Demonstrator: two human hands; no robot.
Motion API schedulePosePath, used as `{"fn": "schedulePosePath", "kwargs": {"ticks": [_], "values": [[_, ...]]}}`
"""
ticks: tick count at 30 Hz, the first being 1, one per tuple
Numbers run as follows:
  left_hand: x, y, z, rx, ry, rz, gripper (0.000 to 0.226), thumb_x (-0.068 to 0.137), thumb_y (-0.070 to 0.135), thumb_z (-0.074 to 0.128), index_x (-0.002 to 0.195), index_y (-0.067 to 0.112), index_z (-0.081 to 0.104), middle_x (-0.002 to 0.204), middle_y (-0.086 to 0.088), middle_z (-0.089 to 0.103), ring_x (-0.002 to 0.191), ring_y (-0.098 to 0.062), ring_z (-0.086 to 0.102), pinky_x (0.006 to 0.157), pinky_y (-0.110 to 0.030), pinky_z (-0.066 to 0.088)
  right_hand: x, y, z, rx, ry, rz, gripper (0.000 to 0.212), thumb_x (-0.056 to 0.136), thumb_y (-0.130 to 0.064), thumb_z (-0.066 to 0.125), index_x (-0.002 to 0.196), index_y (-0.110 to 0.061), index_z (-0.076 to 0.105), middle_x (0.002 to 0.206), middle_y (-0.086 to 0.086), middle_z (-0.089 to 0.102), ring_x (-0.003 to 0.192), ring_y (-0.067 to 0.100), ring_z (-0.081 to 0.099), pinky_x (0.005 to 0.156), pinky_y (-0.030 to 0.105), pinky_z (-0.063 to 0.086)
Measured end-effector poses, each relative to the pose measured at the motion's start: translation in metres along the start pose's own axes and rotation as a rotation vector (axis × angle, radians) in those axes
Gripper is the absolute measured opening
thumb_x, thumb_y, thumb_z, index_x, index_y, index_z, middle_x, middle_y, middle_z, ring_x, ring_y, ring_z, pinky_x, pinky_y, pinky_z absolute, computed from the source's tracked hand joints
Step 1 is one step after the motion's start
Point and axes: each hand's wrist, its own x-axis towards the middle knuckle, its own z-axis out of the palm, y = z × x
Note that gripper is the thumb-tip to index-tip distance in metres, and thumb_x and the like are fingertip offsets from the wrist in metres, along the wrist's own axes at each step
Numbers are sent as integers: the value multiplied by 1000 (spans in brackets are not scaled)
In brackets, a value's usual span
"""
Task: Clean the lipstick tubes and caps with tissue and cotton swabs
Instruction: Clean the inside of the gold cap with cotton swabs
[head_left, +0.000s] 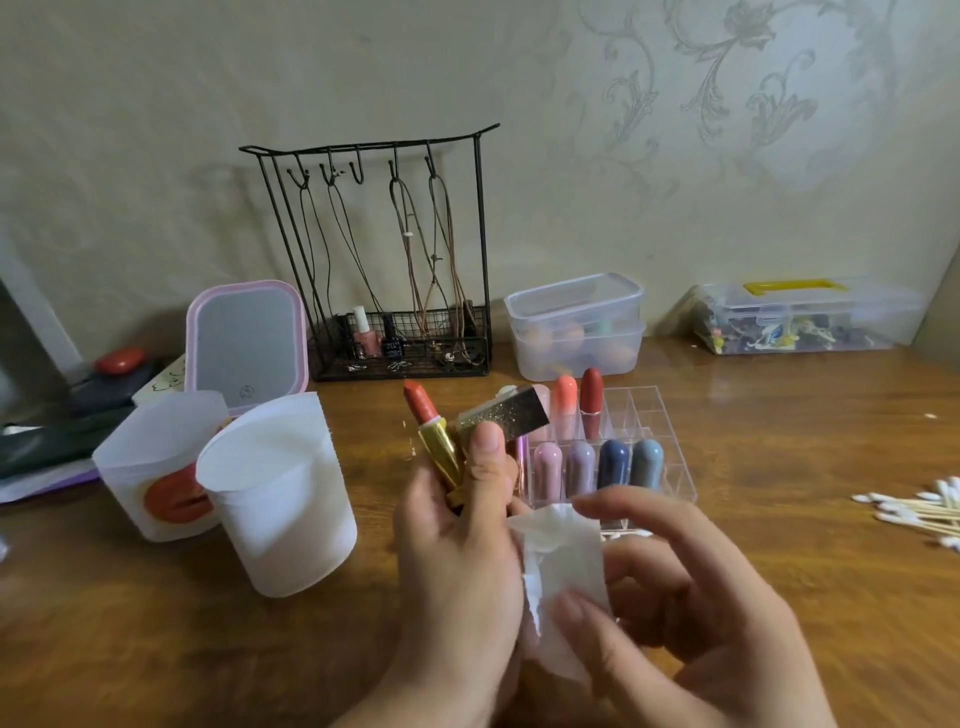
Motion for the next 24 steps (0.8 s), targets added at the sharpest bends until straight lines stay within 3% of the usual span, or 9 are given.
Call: {"fn": "schedulePosePath", "kwargs": {"ticks": [2, 4, 6, 10, 14, 17, 20, 22, 24], "values": [[-2, 5, 1, 7, -15, 9, 31, 70, 47, 61, 73, 16, 57, 53, 8, 57, 49, -6, 54, 49, -23, 44, 2, -2, -2, 10, -2, 51, 33, 73, -30, 76, 104, -38, 68, 68, 2, 68, 51, 11, 58, 50, 19, 45], [-3, 7, 1, 50, -51, 28, 33, 71, 43, 60, 76, 11, 58, 56, 7, 65, 46, -4, 57, 44, -18, 45, 5, -3, -7, 5, -18, 103, 48, 66, -67, 73, 107, -41, 67, 84, -3, 69, 67, 11, 66, 57, 19, 51], [-6, 8, 0, 145, -78, 46, 40, 66, 50, 62, 77, 11, 60, 59, 6, 69, 40, -4, 54, 40, -17, 42, 9, -5, -11, -113, -46, 73, 59, 59, -82, 67, 106, -45, 66, 97, -7, 68, 82, 9, 67, 63, 19, 54], [-8, 10, -3, 306, -166, 186, 37, 67, 50, 62, 74, 14, 63, 53, 6, 63, 43, -1, 53, 43, -13, 40, 15, -11, -15, -162, -114, 144, 49, 56, -69, 79, 95, -39, 72, 80, -1, 75, 63, 16, 65, 55, 21, 51], [-5, 13, -4, 331, -318, 207, 15, 75, 41, 61, 75, 27, 66, 52, 10, 60, 46, 2, 53, 46, -11, 40, 25, -20, -32, -225, -291, 204, 24, 62, -50, 77, 78, -32, 75, 68, -5, 72, 52, -3, 56, 56, 12, 43], [-1, 11, -6, 363, -411, 207, 19, 78, 45, 60, 80, 27, 64, 51, 11, 54, 46, 0, 49, 46, -14, 38, 32, -25, -40, -320, -412, 157, 26, 71, -57, 71, 76, -31, 73, 70, -8, 71, 57, -2, 58, 54, 7, 38], [1, 9, -7, 412, -424, 253, 28, 84, 49, 62, 83, 21, 63, 59, -5, 61, 52, -13, 56, 50, -22, 46, 28, -23, -41, -435, -476, -38, 24, 82, -59, 66, 75, -36, 66, 87, -14, 64, 73, -1, 60, 62, 3, 38], [1, 9, -5, 357, -410, 224, 29, 84, 47, 63, 83, 18, 64, 62, -11, 63, 54, -18, 59, 53, -29, 49, 23, -18, -38, -466, -442, -180, 14, 75, -48, 72, 77, -37, 63, 99, -18, 58, 81, -1, 58, 67, 1, 37], [1, 8, -5, 298, -350, 164, 27, 82, 45, 65, 80, 18, 66, 55, -5, 61, 51, -11, 56, 48, -26, 47, 13, -26, -35, -397, -412, -202, 15, 60, -41, 69, 74, -35, 68, 91, -21, 61, 79, -6, 57, 68, 2, 39]]}}
